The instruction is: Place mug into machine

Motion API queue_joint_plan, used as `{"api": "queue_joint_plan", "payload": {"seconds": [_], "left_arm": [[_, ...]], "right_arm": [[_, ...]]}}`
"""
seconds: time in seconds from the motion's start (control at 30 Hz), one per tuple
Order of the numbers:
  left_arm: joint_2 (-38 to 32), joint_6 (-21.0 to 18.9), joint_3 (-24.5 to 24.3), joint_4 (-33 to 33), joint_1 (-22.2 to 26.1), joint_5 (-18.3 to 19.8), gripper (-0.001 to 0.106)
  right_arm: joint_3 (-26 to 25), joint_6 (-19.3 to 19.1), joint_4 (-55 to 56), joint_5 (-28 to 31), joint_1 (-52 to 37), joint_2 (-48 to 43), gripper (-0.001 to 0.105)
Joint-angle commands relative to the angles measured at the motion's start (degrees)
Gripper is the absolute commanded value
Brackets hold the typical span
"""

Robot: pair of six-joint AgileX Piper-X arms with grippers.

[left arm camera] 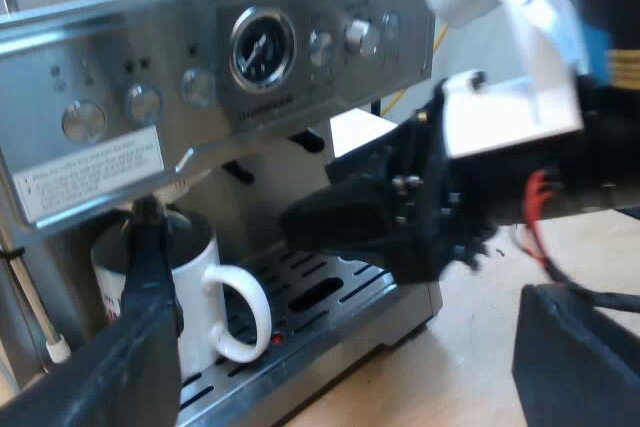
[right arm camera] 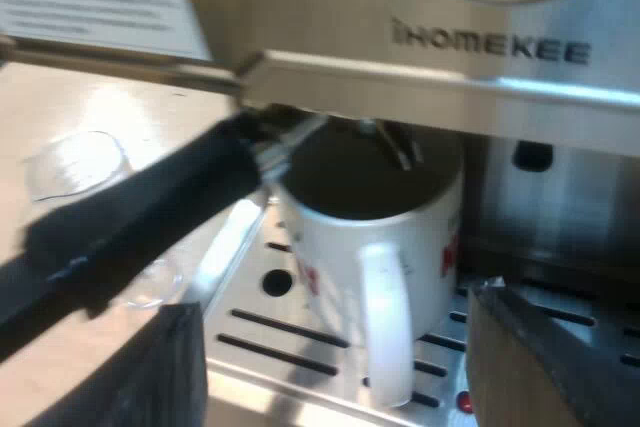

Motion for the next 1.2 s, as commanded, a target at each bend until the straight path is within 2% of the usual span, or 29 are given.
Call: {"api": "queue_joint_plan", "payload": {"seconds": [0.03,0.17,0.23,0.27,0.33,0.53,0.63,0.73,0.9,1.2], "left_arm": [[-0.16,0.05,-1.19,1.44,-0.40,0.55,0.070],[-0.16,-0.63,-1.85,2.55,-0.40,0.21,0.070],[-0.16,-1.23,-1.92,2.54,-0.40,-1.01,0.070],[-0.16,-1.93,-1.89,2.54,-0.40,-1.49,0.070],[-0.16,-3.76,-1.89,2.16,-0.40,-3.40,0.070],[-0.16,-3.89,-1.89,1.44,-0.40,-3.50,0.070],[-0.16,-4.03,-1.89,0.09,-0.40,-3.50,0.070],[-0.16,-4.13,-1.89,-1.35,-0.40,-3.50,0.070],[-0.16,-4.13,-1.89,-1.45,-0.40,-4.41,0.070],[3.89,-4.51,-1.89,-3.37,-0.40,-3.94,0.070]], "right_arm": [[-0.48,-0.72,1.40,-0.11,1.49,-2.39,0.053],[-0.48,-0.70,1.72,-0.11,3.85,-4.78,0.039],[-0.48,-1.58,1.72,-0.11,4.80,-5.62,0.023],[-0.48,-1.87,1.61,-0.11,4.82,-5.72,0.020],[-0.48,-2.18,0.65,-0.11,4.81,-5.74,0.000],[-0.48,-2.67,-3.22,1.50,4.65,-5.25,0.000],[-0.48,-5.83,-6.33,2.69,4.65,-3.63,0.000],[-0.58,-6.77,-9.02,2.79,4.65,-1.86,0.000],[-0.58,-7.04,-13.13,5.96,4.52,0.34,0.000],[-0.76,-7.16,-15.01,5.83,1.18,1.19,0.000]]}}
